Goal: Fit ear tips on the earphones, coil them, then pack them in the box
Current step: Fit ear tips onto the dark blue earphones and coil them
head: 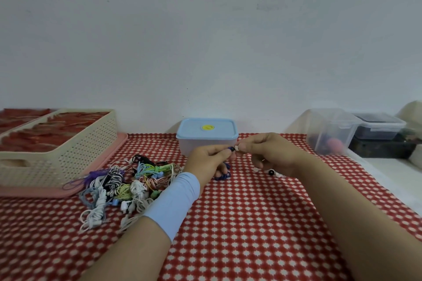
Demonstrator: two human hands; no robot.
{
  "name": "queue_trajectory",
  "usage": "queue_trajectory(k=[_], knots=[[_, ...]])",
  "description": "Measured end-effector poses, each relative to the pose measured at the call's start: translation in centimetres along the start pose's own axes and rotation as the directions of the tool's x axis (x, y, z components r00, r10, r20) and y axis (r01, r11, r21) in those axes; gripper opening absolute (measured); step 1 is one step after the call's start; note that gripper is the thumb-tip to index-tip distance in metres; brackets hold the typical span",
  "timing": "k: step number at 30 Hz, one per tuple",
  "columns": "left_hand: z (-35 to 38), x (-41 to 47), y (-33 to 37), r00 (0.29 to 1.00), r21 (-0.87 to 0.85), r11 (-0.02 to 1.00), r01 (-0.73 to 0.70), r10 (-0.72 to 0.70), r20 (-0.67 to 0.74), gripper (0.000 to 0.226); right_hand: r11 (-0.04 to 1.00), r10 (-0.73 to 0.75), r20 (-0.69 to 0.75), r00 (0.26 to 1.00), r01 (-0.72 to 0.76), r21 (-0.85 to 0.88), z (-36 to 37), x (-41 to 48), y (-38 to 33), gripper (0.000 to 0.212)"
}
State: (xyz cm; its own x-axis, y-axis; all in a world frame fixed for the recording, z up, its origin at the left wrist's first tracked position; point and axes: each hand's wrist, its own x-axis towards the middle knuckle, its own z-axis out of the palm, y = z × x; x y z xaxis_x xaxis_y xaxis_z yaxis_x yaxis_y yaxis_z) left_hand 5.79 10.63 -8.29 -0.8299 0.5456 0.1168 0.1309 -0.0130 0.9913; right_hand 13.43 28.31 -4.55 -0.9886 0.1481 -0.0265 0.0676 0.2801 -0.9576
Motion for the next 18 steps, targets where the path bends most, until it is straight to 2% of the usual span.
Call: queue_trajectory(k=[7,18], knots=[[-0.1,0.0,0.1,1.0,-0.095,0.995,0.022,-0.022,0.009,0.012,1.0,-0.026,-0.042,0.999,0.027,0.011,0.6,-0.1,-0.2,0.018],[-0.3,0.4,-0.1,0.999,-0.109,0.993,0.045,-0.044,0.013,0.015,0.996,-0.09,-0.101,0.991,0.089,-0.022,1.4,0.2,-0.2,0.016]])
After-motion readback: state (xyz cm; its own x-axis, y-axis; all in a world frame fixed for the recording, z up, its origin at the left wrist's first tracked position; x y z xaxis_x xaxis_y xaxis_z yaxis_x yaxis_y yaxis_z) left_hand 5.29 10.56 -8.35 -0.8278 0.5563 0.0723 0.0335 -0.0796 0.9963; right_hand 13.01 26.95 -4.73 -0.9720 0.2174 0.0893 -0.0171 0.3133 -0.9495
